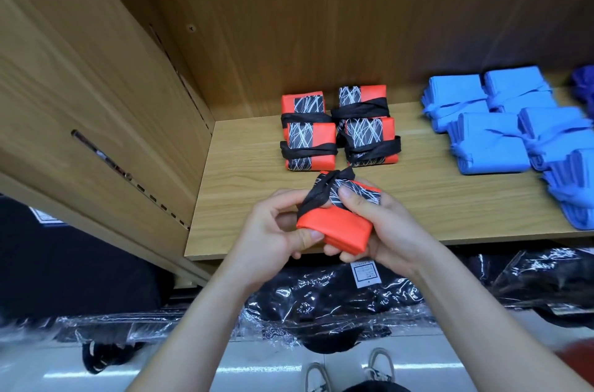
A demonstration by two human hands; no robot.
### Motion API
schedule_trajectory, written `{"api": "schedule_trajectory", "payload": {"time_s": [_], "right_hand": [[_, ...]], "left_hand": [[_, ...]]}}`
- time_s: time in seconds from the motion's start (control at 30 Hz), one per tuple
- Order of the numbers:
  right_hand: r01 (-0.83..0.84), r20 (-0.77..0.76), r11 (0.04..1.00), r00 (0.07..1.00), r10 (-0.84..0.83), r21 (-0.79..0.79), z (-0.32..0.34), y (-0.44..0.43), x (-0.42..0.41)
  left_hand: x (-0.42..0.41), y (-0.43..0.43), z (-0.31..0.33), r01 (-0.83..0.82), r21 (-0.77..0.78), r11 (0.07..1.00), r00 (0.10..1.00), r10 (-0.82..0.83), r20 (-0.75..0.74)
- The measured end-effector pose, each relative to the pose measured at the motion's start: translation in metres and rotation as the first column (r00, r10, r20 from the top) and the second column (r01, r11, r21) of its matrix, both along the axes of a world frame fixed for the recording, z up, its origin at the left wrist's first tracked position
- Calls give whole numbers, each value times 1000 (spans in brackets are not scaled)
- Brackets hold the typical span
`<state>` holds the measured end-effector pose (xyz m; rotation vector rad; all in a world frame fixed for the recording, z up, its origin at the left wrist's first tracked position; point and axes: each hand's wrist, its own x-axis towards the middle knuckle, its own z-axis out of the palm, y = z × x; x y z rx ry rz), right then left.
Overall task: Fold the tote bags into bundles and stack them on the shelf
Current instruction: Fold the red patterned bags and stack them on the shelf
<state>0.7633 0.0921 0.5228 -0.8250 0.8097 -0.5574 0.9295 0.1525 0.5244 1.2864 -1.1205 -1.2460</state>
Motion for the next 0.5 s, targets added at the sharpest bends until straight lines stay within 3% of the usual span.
{"api": "schedule_trajectory", "payload": {"time_s": [0.2, 0.5], "right_hand": [[465, -2, 859, 879, -477, -214, -1, 2, 21], [613, 3, 695, 751, -661, -377, -2, 3, 32]], "left_hand": [[-25, 1, -7, -297, -23, 955, 940, 288, -185], [-35, 0, -11, -501, -29, 865, 850, 485, -206]]}}
